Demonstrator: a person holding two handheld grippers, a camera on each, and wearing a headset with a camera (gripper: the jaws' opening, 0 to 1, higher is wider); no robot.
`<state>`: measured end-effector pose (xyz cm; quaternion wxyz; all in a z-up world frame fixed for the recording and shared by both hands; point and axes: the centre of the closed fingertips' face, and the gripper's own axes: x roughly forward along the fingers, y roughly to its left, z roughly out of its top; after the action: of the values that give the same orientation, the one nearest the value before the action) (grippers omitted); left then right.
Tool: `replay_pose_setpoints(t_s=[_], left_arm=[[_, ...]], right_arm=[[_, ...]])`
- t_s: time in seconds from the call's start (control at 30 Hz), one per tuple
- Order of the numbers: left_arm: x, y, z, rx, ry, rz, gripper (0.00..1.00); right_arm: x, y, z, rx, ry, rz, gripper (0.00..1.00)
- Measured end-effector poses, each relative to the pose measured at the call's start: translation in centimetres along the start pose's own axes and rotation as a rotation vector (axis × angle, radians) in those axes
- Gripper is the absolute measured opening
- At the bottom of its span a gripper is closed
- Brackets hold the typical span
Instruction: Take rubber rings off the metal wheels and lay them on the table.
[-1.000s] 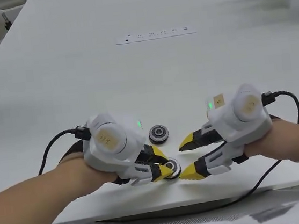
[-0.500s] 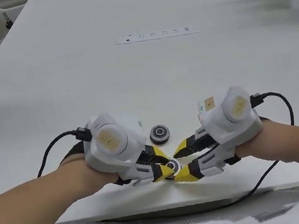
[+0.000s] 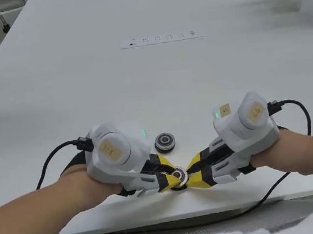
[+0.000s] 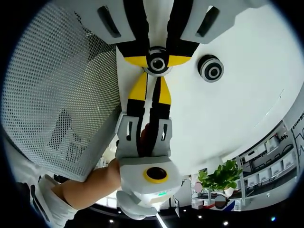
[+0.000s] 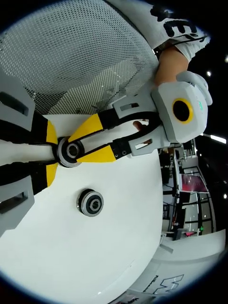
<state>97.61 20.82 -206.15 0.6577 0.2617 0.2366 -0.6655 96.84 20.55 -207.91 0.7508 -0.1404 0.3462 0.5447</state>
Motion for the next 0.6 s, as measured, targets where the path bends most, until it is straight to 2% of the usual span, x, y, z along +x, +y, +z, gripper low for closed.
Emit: replay_pose_setpoints(t_s=[0.3, 0.47, 0.6], left_arm=[[0.0, -0.06, 0.04, -0.002, -0.001, 0.006, 0.07], [-0.01, -0.05, 0.05, -0.001, -0.001, 0.009, 0.07], [0.0, 0.0, 0.07, -0.002, 0.0, 0.013, 0.07]], right_arm=[[-0.06, -0.08, -0.05, 0.044, -0.007, 0.001, 0.0], [-0.21, -0.45, -0.09, 0.074, -0.01, -0.011, 0.0], [-0.52, -0.73, 0.05, 0.158, -0.04, -0.013, 0.0]])
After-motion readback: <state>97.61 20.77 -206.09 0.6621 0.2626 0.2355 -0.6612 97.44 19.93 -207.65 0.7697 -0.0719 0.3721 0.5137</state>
